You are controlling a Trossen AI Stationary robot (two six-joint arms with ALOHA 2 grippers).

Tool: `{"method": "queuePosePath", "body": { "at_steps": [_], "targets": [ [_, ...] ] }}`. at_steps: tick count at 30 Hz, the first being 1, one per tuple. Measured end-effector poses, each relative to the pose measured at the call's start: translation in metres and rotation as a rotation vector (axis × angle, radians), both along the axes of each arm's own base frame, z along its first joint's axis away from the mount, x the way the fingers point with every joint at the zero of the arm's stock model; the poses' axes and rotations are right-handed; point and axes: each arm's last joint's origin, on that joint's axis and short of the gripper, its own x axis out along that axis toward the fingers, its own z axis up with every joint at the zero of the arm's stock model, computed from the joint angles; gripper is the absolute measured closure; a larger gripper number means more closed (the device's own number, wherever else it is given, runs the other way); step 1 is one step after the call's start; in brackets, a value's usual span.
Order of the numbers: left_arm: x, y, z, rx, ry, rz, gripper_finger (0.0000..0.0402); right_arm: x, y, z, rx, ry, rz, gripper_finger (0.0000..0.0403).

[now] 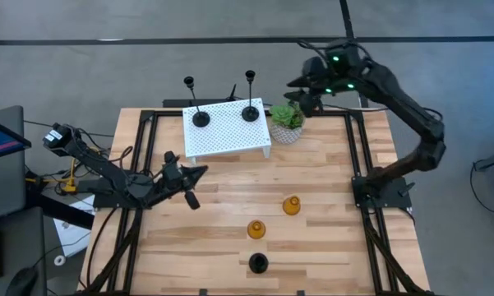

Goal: Pick & Place candle stick holders
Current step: Put the left yellow glass candle holder on the shelf

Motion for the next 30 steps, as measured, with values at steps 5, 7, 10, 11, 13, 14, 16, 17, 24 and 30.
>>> {"method": "queuePosePath", "body": {
  "at_steps": [5,7,10,11,13,14,16,17,24,30],
  "targets": [
    [0.002,-0.005,0.001,0.033,-0.025,-0.197,0.0394,-0.027,0.029,0.008,0.041,0.058,0.033,0.0287],
    [0.004,-0.008,0.000,0.028,-0.034,-0.263,0.0394,-0.036,0.042,0.010,0.059,0.085,0.056,0.0317],
    [0.008,-0.012,-0.003,0.010,-0.036,-0.347,0.0394,-0.043,0.058,0.010,0.097,0.116,0.085,0.0362],
    [0.010,-0.014,-0.005,0.005,-0.030,-0.372,0.0394,-0.045,0.063,0.011,0.107,0.121,0.098,0.0378],
    [0.015,-0.018,-0.010,-0.007,-0.014,-0.415,0.0394,-0.046,0.074,0.012,0.113,0.126,0.138,0.0396],
    [0.017,-0.020,-0.013,-0.017,-0.004,-0.433,0.0394,-0.046,0.080,0.013,0.109,0.126,0.159,0.0396],
    [0.022,-0.023,-0.018,-0.041,0.015,-0.459,0.0394,-0.044,0.091,0.014,0.099,0.130,0.173,0.0394],
    [0.024,-0.025,-0.021,-0.057,0.022,-0.473,0.0394,-0.042,0.096,0.014,0.091,0.135,0.174,0.0396],
    [0.038,-0.036,-0.032,-0.121,0.012,-0.590,0.0394,-0.042,0.136,0.018,0.034,0.139,0.194,0.0402],
    [0.049,-0.050,-0.032,-0.105,-0.053,-0.629,0.0394,-0.045,0.164,0.022,-0.015,0.111,0.219,0.0402]
  ]
}}
